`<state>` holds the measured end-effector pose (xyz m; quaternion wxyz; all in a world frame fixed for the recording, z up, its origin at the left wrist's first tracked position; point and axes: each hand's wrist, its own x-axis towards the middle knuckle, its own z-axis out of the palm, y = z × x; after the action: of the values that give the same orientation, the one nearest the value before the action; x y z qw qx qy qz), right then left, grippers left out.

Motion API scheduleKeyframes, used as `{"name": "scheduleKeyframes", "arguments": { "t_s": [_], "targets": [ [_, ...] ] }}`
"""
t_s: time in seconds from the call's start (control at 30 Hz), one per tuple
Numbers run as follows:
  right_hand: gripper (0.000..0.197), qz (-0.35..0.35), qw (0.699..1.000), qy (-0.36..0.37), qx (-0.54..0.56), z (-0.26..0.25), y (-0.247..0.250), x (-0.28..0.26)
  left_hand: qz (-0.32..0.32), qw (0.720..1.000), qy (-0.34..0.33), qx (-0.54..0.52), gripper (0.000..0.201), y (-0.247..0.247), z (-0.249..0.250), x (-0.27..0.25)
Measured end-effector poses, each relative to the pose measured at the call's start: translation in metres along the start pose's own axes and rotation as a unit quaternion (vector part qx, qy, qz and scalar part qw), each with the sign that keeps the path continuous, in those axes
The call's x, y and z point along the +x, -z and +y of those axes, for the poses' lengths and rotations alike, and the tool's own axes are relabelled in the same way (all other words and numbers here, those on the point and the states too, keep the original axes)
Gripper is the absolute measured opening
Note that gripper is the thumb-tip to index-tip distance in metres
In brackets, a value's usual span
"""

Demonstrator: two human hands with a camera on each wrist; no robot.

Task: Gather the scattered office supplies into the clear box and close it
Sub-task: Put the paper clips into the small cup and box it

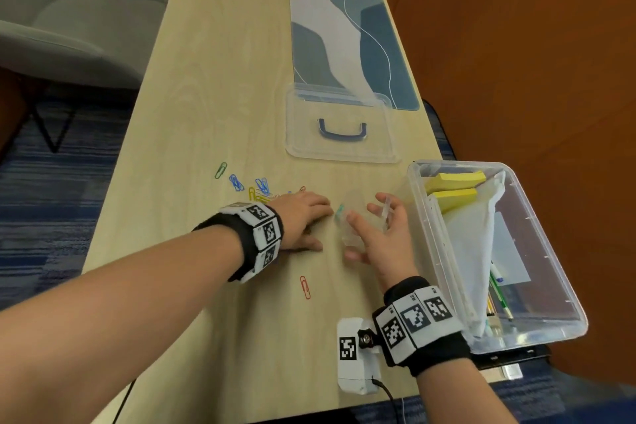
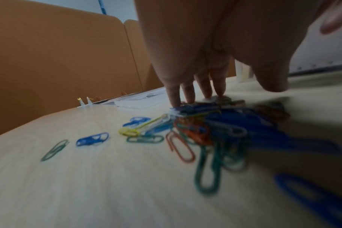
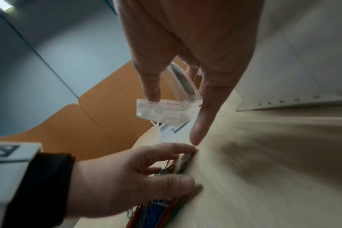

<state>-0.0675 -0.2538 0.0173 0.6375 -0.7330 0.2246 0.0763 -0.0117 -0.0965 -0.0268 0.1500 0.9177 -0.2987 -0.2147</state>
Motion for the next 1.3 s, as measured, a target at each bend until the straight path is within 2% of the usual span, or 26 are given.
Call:
{"name": "scheduleKeyframes", "arguments": {
  "t_s": [0.13, 0.2, 0.27, 0.37, 0.43, 0.5, 0.57, 0.67, 0.7, 0.73, 0.8, 0.87, 0.97, 1.07, 1.23, 1.3],
  "targets": [
    [0.041, 0.009, 1.0, -0.021, 0.01, -0.001, 0.0, 0.004, 0.042, 0.999, 0.011, -0.027, 0.04, 0.0, -0.003, -0.017],
    [0.039, 0.011, 0.999, -0.027, 0.014, -0.002, 0.0, 0.006, 0.053, 0.998, -0.011, -0.034, 0.036, 0.002, 0.002, -0.028],
    [0.038, 0.008, 0.999, -0.036, 0.021, -0.003, -0.001, 0.006, 0.02, 0.997, -0.066, -0.045, 0.035, -0.002, 0.011, -0.039],
    [0.04, -0.005, 0.998, -0.048, 0.032, -0.007, -0.002, 0.006, -0.075, 0.989, -0.11, -0.059, 0.03, -0.02, 0.022, -0.052],
    [0.044, -0.016, 0.999, -0.044, 0.017, -0.009, -0.004, 0.005, -0.04, 0.989, -0.137, -0.044, 0.017, -0.027, 0.018, -0.054],
    [0.05, -0.026, 0.999, -0.036, -0.009, -0.01, -0.006, 0.004, 0.0, 0.993, -0.114, -0.015, 0.011, -0.022, 0.009, -0.053],
    [0.056, -0.031, 0.999, -0.031, -0.02, -0.009, -0.007, 0.004, 0.029, 0.997, -0.069, -0.008, 0.016, -0.011, -0.005, -0.05],
    [0.06, -0.04, 0.999, -0.019, -0.018, -0.008, -0.008, 0.006, 0.145, 0.985, 0.004, -0.099, 0.027, 0.012, -0.027, -0.048],
    [0.062, -0.043, 0.999, -0.014, -0.015, -0.008, -0.009, 0.006, 0.177, 0.975, 0.047, -0.126, 0.038, 0.018, -0.037, -0.048],
    [0.066, -0.045, 0.999, -0.011, -0.013, -0.007, -0.01, 0.007, 0.186, 0.967, 0.099, -0.142, 0.057, 0.024, -0.047, -0.048],
    [0.074, -0.051, 0.999, -0.009, -0.011, -0.006, -0.011, 0.006, 0.154, 0.958, 0.187, -0.154, 0.103, 0.031, -0.067, -0.05],
    [0.079, -0.06, 0.998, -0.004, -0.012, -0.005, -0.013, 0.006, 0.091, 0.957, 0.235, -0.146, 0.133, 0.026, -0.077, -0.053],
    [0.078, -0.079, 0.997, 0.01, -0.022, -0.003, -0.014, 0.008, 0.029, 0.97, 0.202, -0.133, 0.159, 0.008, -0.071, -0.048],
    [0.081, -0.099, 0.995, 0.017, -0.026, 0.001, -0.015, 0.009, 0.024, 0.982, 0.148, -0.112, 0.15, -0.006, -0.051, -0.038],
    [0.086, -0.115, 0.99, 0.05, -0.069, 0.008, -0.017, 0.011, 0.005, 0.997, 0.071, -0.015, 0.114, -0.013, -0.044, -0.036],
    [0.086, -0.121, 0.99, 0.045, -0.058, 0.01, -0.016, 0.009, 0.035, 0.998, 0.041, -0.03, 0.1, -0.014, -0.046, -0.043]
  ]
}}
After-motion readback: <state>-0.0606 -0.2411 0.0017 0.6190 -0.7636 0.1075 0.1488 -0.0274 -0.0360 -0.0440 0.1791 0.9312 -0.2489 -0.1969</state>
